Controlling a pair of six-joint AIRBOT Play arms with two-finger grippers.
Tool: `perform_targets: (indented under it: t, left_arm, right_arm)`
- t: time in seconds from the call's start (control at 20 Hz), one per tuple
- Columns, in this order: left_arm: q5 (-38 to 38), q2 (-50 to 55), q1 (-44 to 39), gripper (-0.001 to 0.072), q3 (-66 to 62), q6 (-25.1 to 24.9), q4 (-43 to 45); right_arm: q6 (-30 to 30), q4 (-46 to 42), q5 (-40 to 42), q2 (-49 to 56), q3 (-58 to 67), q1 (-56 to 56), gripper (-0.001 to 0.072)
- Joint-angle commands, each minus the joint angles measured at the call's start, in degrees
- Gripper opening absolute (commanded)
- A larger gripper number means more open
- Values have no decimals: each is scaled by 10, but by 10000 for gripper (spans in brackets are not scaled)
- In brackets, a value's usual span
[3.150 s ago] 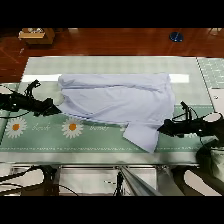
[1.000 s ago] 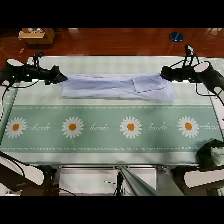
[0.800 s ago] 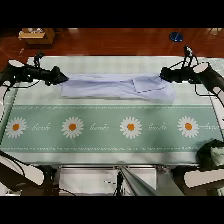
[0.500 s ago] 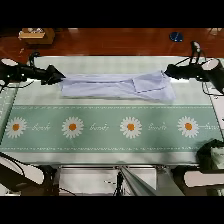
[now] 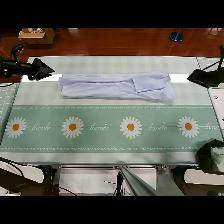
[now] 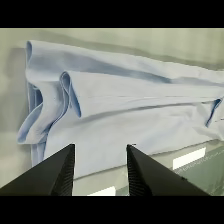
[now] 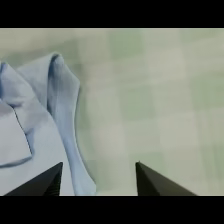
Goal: Fold the shirts.
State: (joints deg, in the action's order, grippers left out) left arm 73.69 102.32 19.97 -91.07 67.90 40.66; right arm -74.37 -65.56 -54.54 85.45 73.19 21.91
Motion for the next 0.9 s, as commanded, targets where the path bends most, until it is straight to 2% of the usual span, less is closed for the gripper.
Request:
perform_targets:
  t: [0.0, 0.05, 0.25, 0.55, 0.75, 0.8, 0.85]
  left_arm:
    - [5, -3, -12, 382, -1, 1, 1]
    - [5, -3, -17, 382, -1, 1, 1]
    - [5, -3, -28, 382, -1, 1, 1]
    - [5, -3, -29, 382, -1, 1, 1]
    - [5, -2, -29, 382, -1, 1, 1]
    - [5, -2, -29, 382, -1, 1, 1]
    - [5, -2, -29, 382, -1, 1, 1]
  right_arm:
    - [-2, 73, -55, 49, 0, 12, 561]
    - [5, 118, -52, 67, 0, 12, 584]
    - [38, 268, -44, 129, 0, 12, 581]
    - [57, 280, -38, 170, 0, -20, 581]
    - [56, 280, 2, 185, 0, -58, 578]
    - [56, 281, 15, 186, 0, -69, 573]
    - [56, 283, 27, 186, 0, -78, 532]
